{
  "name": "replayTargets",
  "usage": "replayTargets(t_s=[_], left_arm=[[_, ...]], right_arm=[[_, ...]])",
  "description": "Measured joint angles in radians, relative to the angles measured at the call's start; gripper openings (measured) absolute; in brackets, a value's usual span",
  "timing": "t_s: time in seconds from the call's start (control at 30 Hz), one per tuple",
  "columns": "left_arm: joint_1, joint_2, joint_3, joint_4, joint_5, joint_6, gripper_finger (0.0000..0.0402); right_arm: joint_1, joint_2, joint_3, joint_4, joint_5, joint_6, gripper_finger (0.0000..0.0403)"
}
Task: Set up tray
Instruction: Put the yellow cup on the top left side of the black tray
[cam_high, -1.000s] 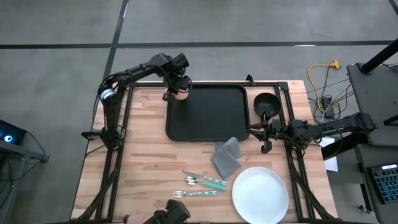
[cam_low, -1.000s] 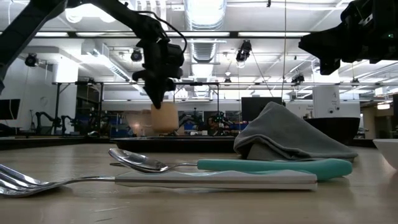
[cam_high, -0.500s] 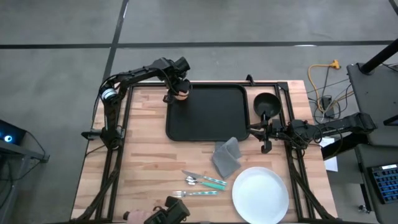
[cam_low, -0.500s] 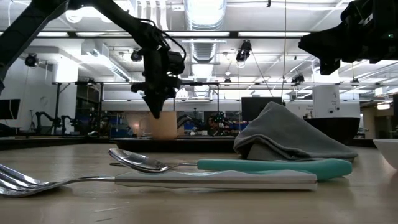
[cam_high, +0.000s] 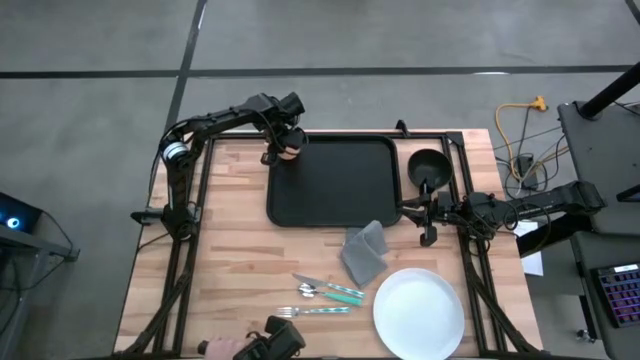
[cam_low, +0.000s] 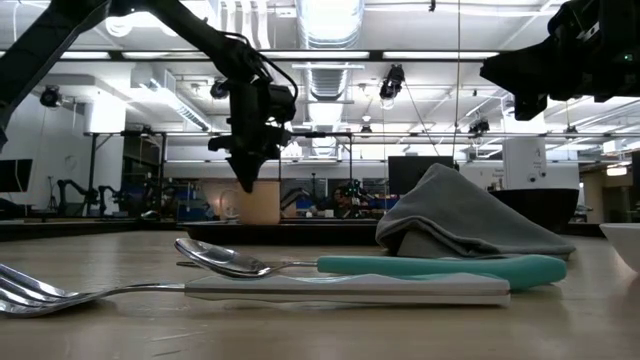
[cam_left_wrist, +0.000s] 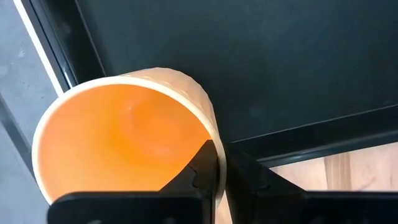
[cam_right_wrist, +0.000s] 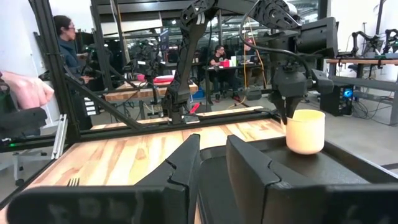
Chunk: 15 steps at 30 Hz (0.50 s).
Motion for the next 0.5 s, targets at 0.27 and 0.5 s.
replayTargets(t_s=[0.27, 0.5], left_arm=[[0.0, 0.0, 0.004, 0.0, -0.1, -0.06, 0.0019], [0.0, 0.0, 0.004, -0.003, -0.141, -0.103, 0.0054]], right_arm=[[0.0, 0.0, 0.0, 0.0, 0.0, 0.0, 0.0079], [0.0, 0.0, 0.0, 0.0, 0.0, 0.0, 0.007]])
